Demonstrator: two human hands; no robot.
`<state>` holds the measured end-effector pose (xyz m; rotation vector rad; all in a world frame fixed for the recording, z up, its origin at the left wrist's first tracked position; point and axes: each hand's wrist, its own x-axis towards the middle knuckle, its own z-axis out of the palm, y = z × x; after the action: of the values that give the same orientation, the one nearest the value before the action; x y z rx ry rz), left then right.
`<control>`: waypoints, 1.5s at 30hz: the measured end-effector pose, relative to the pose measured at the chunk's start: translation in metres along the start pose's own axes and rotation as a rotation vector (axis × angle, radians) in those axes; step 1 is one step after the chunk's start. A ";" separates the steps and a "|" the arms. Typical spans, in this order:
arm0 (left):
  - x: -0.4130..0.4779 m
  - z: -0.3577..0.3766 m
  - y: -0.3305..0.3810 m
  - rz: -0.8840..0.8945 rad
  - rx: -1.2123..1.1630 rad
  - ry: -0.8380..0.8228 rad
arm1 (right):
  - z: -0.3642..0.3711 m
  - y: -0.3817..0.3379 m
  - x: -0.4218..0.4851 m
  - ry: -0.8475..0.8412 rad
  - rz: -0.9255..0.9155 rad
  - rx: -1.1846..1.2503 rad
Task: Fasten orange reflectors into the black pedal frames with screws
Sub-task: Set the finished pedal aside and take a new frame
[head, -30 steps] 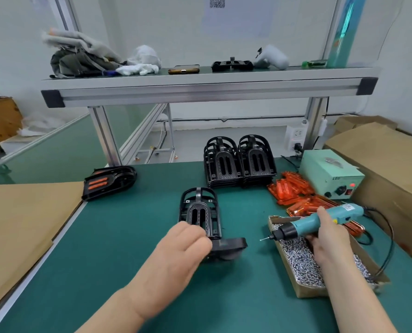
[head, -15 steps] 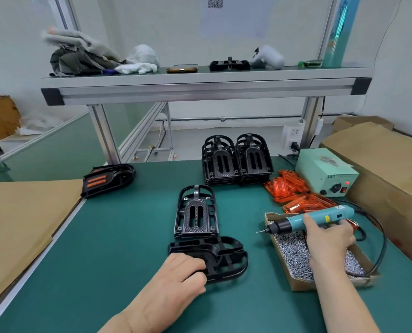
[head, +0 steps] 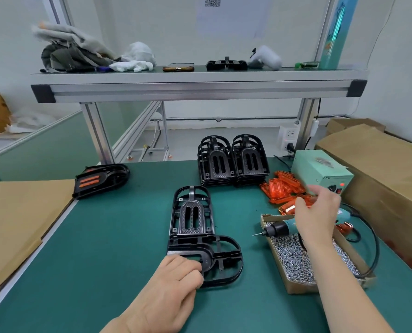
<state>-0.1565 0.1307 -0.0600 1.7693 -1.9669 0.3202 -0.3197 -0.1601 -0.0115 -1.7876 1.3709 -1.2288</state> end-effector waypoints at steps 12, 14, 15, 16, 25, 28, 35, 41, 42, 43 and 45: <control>0.006 0.003 0.000 -0.069 -0.034 -0.060 | 0.055 -0.001 0.081 -0.650 -0.251 -0.929; 0.006 0.002 -0.001 -0.082 -0.058 -0.041 | 0.061 -0.002 0.083 -0.678 -0.268 -1.010; 0.006 0.002 -0.001 -0.090 -0.073 -0.034 | 0.063 -0.002 0.084 -0.688 -0.280 -1.034; 0.005 0.001 0.000 -0.094 -0.083 -0.032 | 0.063 -0.003 0.084 -0.696 -0.294 -1.038; 0.001 -0.003 0.000 -0.083 -0.132 -0.043 | 0.053 -0.004 0.070 -0.477 -0.234 -0.838; -0.001 -0.002 0.002 -0.085 -0.144 -0.036 | 0.049 0.000 0.068 -0.456 -0.240 -0.785; -0.004 -0.004 0.002 -0.103 -0.172 0.037 | 0.041 -0.006 0.058 -0.323 -0.284 -0.397; -0.006 -0.003 -0.002 -0.225 -0.206 0.170 | 0.032 -0.033 0.023 -0.457 -0.071 0.125; -0.006 -0.003 -0.002 -0.258 -0.218 0.195 | 0.031 -0.037 0.016 -0.488 -0.047 0.193; -0.006 -0.002 -0.002 -0.295 -0.233 0.222 | 0.029 -0.041 0.008 -0.512 -0.036 0.239; 0.001 0.000 0.000 -0.409 -0.283 0.292 | 0.025 -0.049 -0.006 -0.551 -0.032 0.300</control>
<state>-0.1566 0.1303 -0.0595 1.7695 -1.3392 0.1415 -0.2762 -0.1414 0.0180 -1.7551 0.8035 -0.8122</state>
